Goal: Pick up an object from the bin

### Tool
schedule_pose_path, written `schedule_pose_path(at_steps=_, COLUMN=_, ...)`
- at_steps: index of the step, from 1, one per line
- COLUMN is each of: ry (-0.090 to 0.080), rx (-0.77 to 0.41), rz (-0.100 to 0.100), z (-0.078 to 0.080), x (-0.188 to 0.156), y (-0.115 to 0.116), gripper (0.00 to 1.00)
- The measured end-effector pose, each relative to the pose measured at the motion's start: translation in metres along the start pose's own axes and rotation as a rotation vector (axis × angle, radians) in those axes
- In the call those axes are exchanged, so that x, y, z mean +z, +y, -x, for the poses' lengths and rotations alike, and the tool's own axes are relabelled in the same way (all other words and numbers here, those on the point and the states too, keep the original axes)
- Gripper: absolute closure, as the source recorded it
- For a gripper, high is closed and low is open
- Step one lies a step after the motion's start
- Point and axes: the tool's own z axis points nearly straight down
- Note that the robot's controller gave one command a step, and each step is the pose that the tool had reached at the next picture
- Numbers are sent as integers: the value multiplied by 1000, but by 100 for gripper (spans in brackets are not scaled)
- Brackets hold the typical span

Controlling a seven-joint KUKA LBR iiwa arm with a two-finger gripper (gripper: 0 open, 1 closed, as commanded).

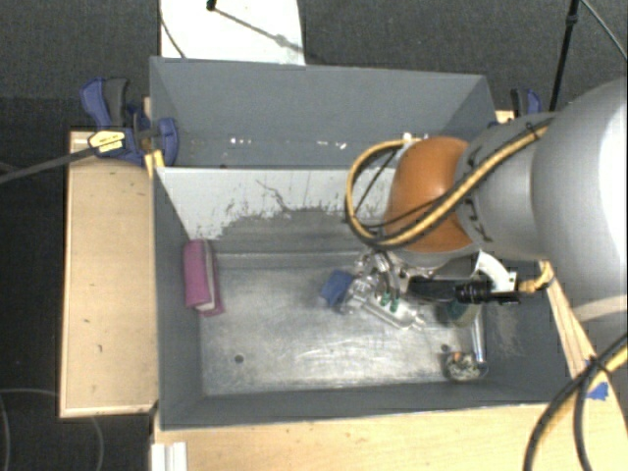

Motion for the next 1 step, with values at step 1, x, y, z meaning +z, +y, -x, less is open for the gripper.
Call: schedule_pose_path(at_steps=1, ry=-2, rx=-228, rz=-2, z=14, x=-128, y=-21, gripper=100)
